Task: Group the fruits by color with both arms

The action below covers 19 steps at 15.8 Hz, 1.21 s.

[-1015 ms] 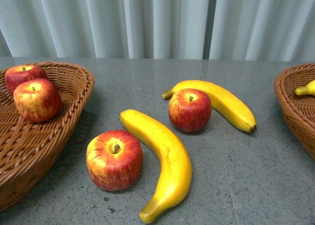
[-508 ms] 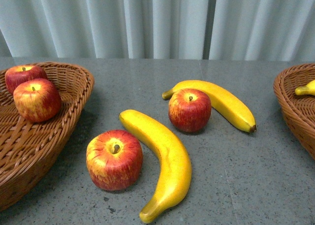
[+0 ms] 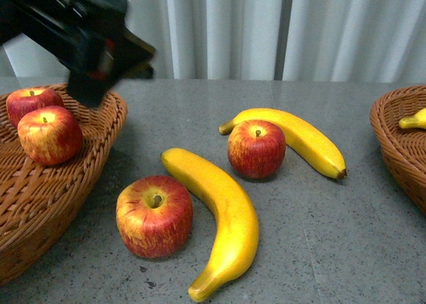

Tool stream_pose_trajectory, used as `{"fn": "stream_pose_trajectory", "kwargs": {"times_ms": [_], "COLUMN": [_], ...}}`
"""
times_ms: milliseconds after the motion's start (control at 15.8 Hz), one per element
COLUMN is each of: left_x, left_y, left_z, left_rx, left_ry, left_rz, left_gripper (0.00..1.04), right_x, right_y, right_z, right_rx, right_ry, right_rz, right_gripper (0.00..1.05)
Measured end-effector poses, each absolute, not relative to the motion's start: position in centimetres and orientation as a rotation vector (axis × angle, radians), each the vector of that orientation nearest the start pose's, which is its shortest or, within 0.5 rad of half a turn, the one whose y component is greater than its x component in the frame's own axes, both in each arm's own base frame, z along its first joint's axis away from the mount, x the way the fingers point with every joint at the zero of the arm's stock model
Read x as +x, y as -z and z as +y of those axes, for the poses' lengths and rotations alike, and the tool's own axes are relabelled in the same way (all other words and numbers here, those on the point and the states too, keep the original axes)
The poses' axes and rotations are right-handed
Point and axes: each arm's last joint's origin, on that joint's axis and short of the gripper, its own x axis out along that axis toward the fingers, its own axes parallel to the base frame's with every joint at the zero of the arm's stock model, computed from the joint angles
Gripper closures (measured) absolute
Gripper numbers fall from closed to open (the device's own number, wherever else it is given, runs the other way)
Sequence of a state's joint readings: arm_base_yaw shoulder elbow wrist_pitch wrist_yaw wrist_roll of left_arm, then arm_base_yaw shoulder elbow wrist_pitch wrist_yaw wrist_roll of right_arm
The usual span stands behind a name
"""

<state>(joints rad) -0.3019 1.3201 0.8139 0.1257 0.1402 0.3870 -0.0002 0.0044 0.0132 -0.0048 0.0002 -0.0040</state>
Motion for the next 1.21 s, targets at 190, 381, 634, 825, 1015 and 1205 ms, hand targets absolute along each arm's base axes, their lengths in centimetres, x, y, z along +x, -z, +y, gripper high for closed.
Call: {"fn": "stream_pose_trajectory", "kwargs": {"times_ms": [190, 381, 634, 825, 1015, 1205], "left_x": [26.7, 26.6, 26.4, 26.7, 26.8, 26.6], "left_y": [-21.6, -19.7, -17.7, -16.8, -16.1, -15.8], "left_z": [-12.5, -13.2, -13.0, -12.7, -12.3, -12.3], "left_rx": [0.468, 0.487, 0.513, 0.519, 0.523, 0.522], "left_ry": [0.674, 0.713, 0.729, 0.724, 0.733, 0.762], "left_rz": [0.402, 0.460, 0.526, 0.554, 0.582, 0.577], "left_gripper": [0.07, 0.07, 0.07, 0.07, 0.07, 0.29], "right_x": [9.7, 9.7, 9.7, 9.7, 9.7, 9.7], "right_y": [-16.7, -16.7, -16.7, -16.7, -16.7, -16.7], "right_z": [0.0, 0.0, 0.0, 0.0, 0.0, 0.0], "right_rx": [-0.004, -0.004, -0.004, -0.004, -0.004, -0.004], "right_ry": [0.000, 0.000, 0.000, 0.000, 0.000, 0.000], "right_rz": [-0.004, -0.004, -0.004, -0.004, -0.004, -0.004], "right_gripper": [0.06, 0.06, 0.06, 0.06, 0.06, 0.06]}}
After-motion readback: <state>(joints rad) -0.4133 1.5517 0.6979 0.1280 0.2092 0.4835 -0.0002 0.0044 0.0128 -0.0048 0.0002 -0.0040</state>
